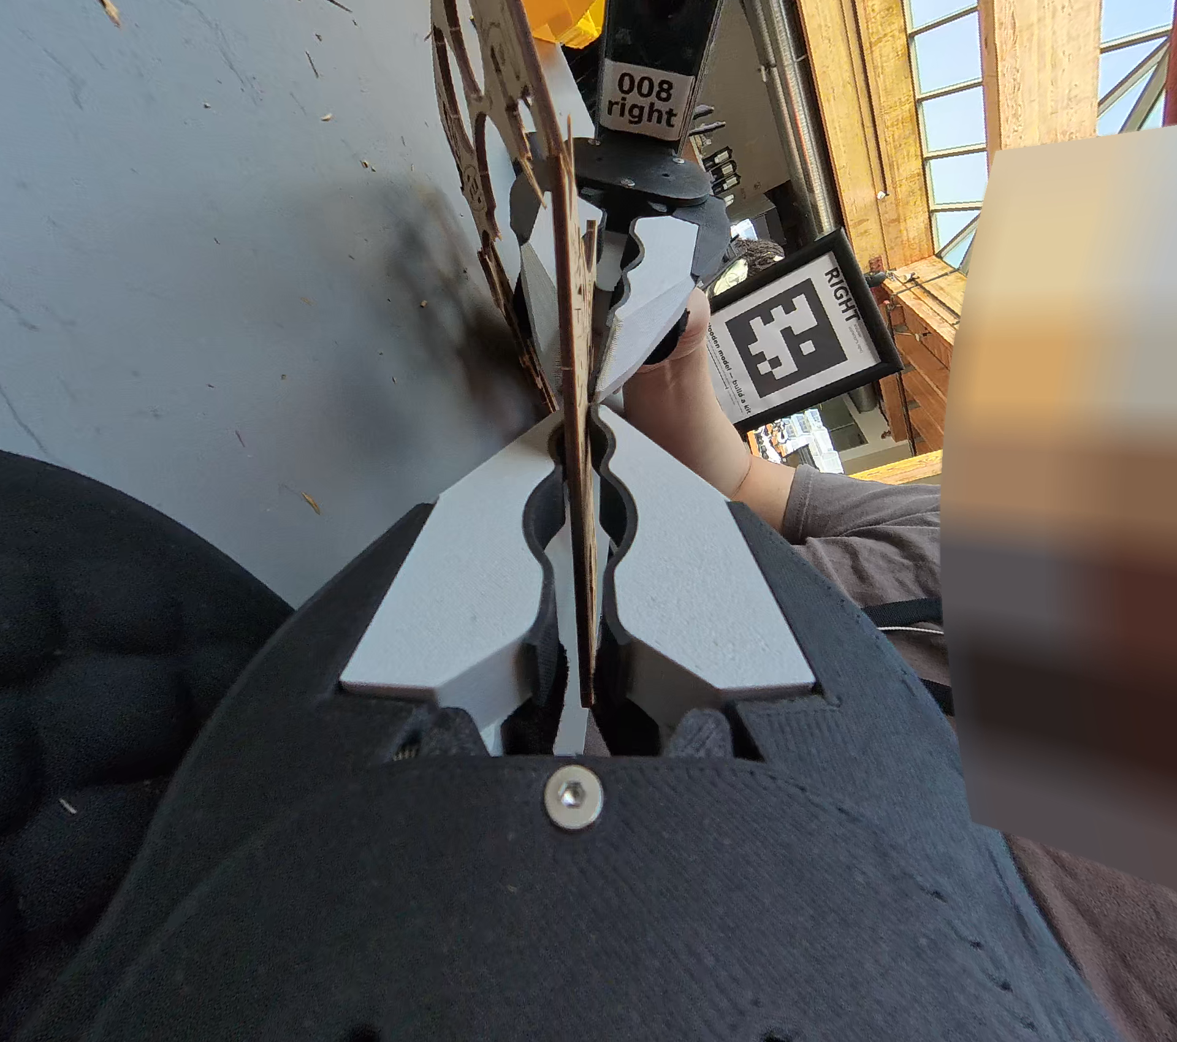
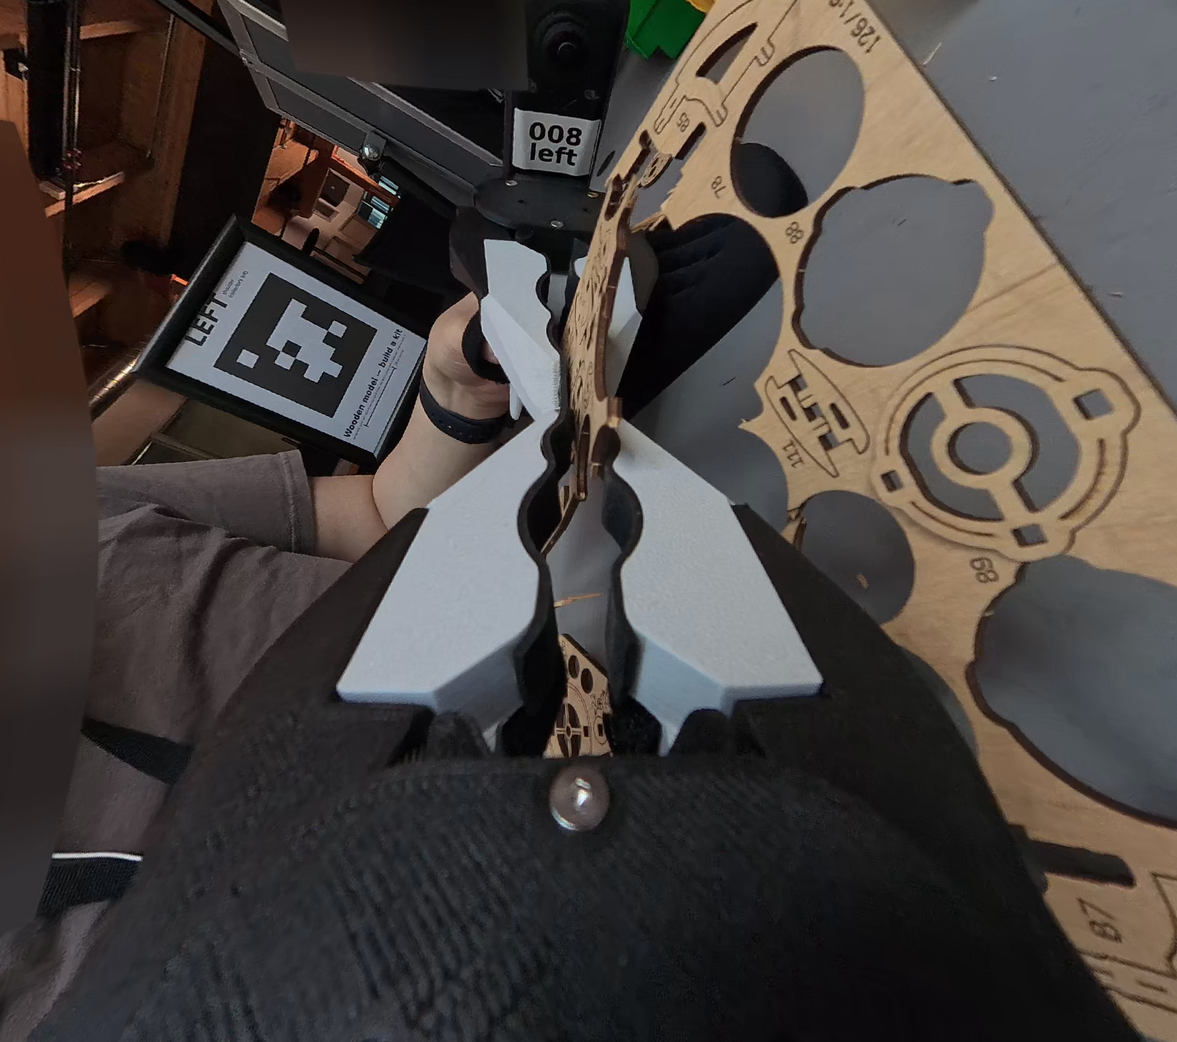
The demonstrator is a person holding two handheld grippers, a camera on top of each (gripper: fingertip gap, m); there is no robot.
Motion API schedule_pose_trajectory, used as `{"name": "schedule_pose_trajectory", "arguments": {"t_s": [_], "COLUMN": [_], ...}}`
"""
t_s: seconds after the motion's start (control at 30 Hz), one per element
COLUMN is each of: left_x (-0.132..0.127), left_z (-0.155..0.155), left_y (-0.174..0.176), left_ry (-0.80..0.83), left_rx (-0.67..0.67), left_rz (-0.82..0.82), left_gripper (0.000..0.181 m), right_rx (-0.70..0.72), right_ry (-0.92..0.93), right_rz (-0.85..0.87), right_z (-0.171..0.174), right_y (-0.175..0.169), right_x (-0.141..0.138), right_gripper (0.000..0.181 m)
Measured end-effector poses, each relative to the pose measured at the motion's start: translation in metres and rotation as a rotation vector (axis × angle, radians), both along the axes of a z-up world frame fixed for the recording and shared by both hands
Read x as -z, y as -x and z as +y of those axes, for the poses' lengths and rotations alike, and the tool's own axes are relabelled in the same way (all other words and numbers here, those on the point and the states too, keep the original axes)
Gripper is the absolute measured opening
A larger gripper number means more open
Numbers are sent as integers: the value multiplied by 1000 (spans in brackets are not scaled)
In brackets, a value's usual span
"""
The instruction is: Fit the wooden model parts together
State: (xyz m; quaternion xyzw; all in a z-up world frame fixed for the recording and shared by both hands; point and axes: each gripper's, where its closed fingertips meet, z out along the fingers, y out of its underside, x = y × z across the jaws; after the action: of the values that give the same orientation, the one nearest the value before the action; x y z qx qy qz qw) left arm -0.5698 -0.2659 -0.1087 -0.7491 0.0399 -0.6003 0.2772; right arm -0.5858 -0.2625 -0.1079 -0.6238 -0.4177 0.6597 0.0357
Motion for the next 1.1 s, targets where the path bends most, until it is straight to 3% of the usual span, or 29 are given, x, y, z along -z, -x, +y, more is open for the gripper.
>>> {"name": "schedule_pose_trajectory", "arguments": {"t_s": [1.1], "left_x": [16], "left_z": [-1], "left_y": [-4], "left_ry": [24], "left_rx": [2], "left_rz": [129], "left_gripper": [1], "right_rx": [1], "right_ry": [-140], "right_rz": [-44], "right_z": [1], "right_y": [-3], "right_x": [17], "right_gripper": [7]}}
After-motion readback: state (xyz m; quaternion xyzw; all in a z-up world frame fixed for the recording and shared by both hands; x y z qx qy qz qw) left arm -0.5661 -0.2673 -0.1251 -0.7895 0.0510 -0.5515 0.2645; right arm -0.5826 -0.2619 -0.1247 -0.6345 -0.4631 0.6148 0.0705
